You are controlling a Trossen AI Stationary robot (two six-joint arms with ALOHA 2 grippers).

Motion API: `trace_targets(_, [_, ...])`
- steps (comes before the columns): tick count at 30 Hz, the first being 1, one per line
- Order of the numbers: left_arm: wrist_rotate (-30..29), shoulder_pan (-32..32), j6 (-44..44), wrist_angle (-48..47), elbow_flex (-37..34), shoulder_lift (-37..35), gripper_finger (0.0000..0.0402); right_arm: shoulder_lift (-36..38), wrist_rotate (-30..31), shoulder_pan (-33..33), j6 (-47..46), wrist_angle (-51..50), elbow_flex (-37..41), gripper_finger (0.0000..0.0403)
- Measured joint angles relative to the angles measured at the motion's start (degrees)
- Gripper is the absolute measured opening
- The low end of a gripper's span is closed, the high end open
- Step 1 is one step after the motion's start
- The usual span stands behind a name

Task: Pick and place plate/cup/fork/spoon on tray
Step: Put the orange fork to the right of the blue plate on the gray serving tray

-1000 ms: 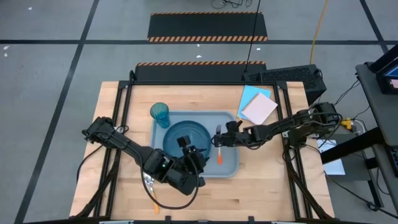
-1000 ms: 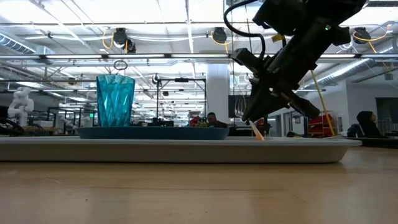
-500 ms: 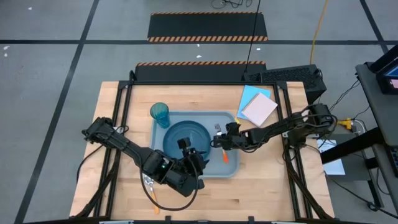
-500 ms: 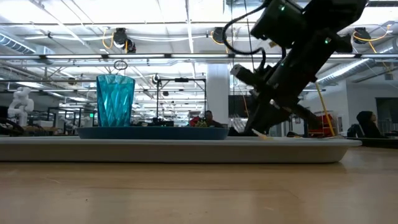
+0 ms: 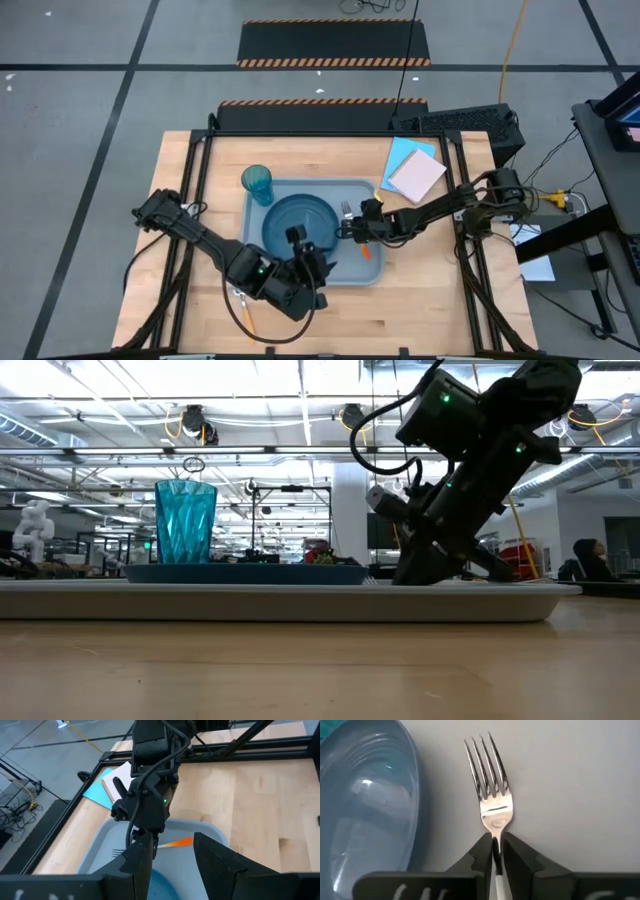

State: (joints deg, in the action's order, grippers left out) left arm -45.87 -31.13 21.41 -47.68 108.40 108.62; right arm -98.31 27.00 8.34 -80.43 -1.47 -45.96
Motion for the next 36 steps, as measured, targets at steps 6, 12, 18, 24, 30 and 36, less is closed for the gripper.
trace_targets(6, [0.0, -1.0, -0.2, 0.6, 0.0, 0.0, 0.0147, 2.0, -0.7, 0.6, 2.7, -0.1, 0.0, 0.0078])
trace_targets(12, [0.0, -2.4, -0.3, 1.1, 0.0, -0.5, 0.0147, 6.1, -5.3, 2.6, 5.4, -3.1, 0.0, 0.0097])
trace_targets(18, [0.4, -3.8, 1.8, 1.4, 0.0, -1.4, 0.0147, 7.1, -9.4, 6.1, 2.2, -10.8, 0.0, 0.0098])
trace_targets(24, [0.4, -5.1, 1.8, 1.7, 0.0, -1.5, 0.0147, 7.1, -9.0, 10.0, -1.2, -15.1, 0.0, 0.0098])
trace_targets(30, [0.5, -5.0, 1.4, 3.6, 0.0, -1.5, 0.0147, 7.1, -5.9, 11.7, -2.8, -16.6, 0.0, 0.0098])
trace_targets(36, [0.6, -5.1, 0.1, 4.6, 0.0, -1.5, 0.0147, 5.6, -6.1, 12.0, -2.9, -14.7, 0.0, 0.0091])
